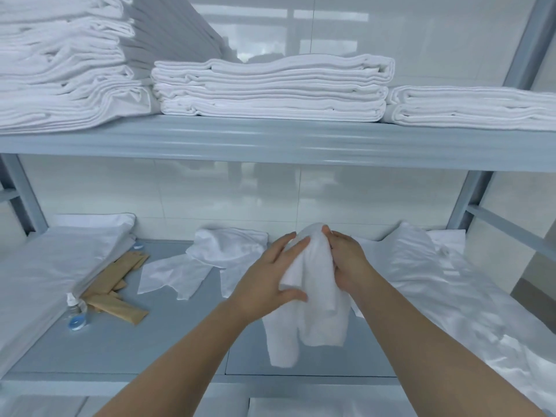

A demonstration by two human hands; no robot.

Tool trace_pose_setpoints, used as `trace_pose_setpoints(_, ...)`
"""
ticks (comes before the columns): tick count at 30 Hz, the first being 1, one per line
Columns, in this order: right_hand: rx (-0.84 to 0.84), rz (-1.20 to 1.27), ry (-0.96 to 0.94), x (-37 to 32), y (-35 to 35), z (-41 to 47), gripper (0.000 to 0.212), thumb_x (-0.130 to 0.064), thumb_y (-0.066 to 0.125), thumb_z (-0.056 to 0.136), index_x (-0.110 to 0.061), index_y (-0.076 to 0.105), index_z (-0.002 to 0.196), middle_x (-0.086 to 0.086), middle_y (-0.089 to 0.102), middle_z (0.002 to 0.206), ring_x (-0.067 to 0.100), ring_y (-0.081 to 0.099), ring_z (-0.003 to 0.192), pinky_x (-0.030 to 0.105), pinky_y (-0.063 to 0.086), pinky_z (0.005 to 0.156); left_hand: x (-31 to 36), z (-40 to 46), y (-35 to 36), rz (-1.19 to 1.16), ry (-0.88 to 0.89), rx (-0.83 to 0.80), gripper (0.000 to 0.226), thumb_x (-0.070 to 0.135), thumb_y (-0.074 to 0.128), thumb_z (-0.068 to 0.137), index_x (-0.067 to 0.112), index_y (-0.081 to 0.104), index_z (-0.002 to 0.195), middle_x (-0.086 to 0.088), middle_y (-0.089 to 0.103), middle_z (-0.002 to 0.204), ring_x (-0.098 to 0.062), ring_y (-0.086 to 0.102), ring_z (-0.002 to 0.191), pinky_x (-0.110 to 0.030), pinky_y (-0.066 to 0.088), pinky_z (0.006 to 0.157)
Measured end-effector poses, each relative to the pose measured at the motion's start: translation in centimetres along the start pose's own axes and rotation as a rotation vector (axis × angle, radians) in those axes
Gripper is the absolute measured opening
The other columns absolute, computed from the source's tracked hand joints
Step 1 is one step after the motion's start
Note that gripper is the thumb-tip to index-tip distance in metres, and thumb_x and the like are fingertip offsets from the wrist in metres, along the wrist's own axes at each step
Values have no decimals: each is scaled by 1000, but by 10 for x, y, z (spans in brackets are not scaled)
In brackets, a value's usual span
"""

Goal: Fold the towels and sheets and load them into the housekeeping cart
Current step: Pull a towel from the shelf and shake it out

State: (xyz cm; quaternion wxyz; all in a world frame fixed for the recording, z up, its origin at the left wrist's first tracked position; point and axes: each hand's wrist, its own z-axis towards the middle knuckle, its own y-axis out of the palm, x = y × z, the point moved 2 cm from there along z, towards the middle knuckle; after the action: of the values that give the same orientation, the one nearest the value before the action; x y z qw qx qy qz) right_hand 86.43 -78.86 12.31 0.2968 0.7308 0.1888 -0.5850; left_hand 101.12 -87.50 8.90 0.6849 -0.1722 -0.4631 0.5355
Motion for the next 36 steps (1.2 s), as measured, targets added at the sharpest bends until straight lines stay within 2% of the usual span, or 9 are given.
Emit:
trace_pose_setpoints(5,-64,-45,78,4,-2,-3,28,-27,56,97,-1,65,102,17,68,96,32,64,91,42,52,88,12,15,-10,-44,77,172,35,14,67,89,18,64,123,1,56,108,-16,58,95,-23,46,82)
trace_pose_setpoints(9,-81,-264,-3,5,-6,-9,34,-31,54,97,-2,66,109,16,70,103,27,66,92,40,52,89,22,32,-20,-164,6,155,6,17,66,89,20,71,90,5,64,84,-10,58,79,-26,46,75)
trace_pose_setpoints(12,-105,-290,-115,-5,-5,-18,37,-41,48,98,-13,66,113,9,68,113,23,63,107,41,48,98,26,46,-25,-256,-97,142,17,26,65,91,32,63,75,14,60,64,-4,51,61,-22,41,60)
trace_pose_setpoints(15,-154,-390,-327,-19,-3,-36,30,-46,52,94,-24,68,107,-5,67,111,11,61,108,26,47,93,24,56,-28,-261,-150,136,23,28,63,92,26,60,69,10,49,56,-6,41,54,-23,32,55)
trace_pose_setpoints(20,-270,-742,-480,-28,1,-49,15,-26,67,88,-11,66,91,1,66,85,16,58,77,26,43,69,21,65,-37,-243,-230,159,22,28,67,88,20,62,69,12,53,57,-1,45,53,-17,34,52)
trace_pose_setpoints(22,-196,-780,-525,-30,-2,-45,19,-14,61,90,-7,59,73,1,54,67,16,46,64,24,35,59,17,64,-43,-247,-264,176,17,30,70,85,21,62,73,11,54,58,-1,46,51,-12,34,47)
trace_pose_setpoints(26,34,-668,-575,-39,-12,-37,21,-10,54,92,1,61,75,3,54,68,12,43,62,14,32,53,6,53,-51,-204,-283,145,19,21,67,88,30,59,74,6,56,61,-3,45,52,-14,33,49)
trace_pose_setpoints(31,141,-627,-547,-41,-31,-28,26,-15,51,96,-5,55,73,-2,47,62,13,41,60,24,33,55,-9,34,-65,-109,-315,123,22,12,54,94,26,60,79,-6,66,80,-21,57,75,-27,40,63)
trace_pose_setpoints(36,236,-609,-526,-47,-48,-21,27,-18,50,97,-8,55,72,0,48,63,16,42,60,27,33,56,-28,12,-75,-7,-370,108,31,5,49,94,24,51,69,4,53,68,-15,46,66,-16,31,53)
